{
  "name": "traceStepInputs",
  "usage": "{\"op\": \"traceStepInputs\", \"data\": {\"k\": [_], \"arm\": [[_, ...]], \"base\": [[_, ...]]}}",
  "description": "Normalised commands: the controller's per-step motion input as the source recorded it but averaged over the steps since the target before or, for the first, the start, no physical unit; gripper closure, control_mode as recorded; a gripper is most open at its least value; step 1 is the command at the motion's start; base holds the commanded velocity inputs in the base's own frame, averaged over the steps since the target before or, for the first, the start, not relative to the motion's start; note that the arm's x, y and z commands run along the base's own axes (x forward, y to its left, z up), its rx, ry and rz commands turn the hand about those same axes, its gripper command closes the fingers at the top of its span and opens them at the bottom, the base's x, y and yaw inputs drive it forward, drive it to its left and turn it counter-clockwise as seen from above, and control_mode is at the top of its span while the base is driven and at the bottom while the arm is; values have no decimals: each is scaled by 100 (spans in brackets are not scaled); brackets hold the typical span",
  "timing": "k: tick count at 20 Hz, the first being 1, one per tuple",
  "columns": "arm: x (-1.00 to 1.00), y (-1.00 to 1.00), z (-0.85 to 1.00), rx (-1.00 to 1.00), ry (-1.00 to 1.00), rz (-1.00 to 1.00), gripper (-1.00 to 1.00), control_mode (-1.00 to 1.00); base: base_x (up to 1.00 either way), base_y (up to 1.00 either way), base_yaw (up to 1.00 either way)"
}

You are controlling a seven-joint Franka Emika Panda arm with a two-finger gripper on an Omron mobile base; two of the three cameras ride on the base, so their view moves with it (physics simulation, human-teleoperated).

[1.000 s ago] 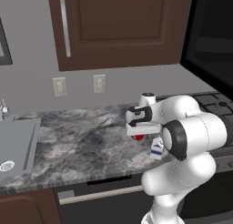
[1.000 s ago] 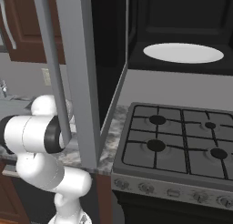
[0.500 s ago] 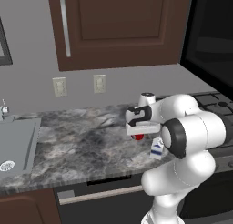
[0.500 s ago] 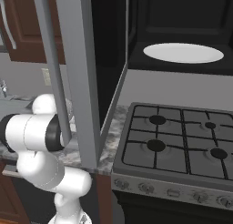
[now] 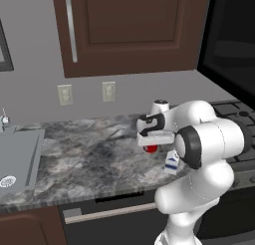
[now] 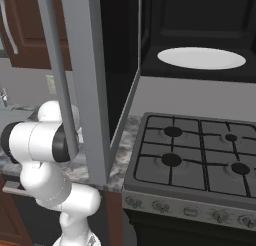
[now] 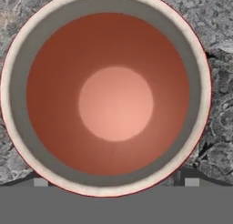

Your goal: Place the microwavable item in the microwave. Then, close the microwave door and press the start button.

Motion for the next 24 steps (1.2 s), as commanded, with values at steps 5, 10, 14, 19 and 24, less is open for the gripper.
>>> {"op": "traceStepInputs", "data": {"k": [5,10,14,19,24], "arm": [[1,0,-5,0,0,0,-100,-100],[-18,0,-13,0,0,0,100,-100],[-25,0,-8,0,0,0,100,-100],[-12,0,-3,0,0,0,100,-100],[0,0,0,0,0,0,100,-100]], "base": [[0,0,0],[0,0,0],[0,0,0],[0,0,0],[0,0,0]]}}
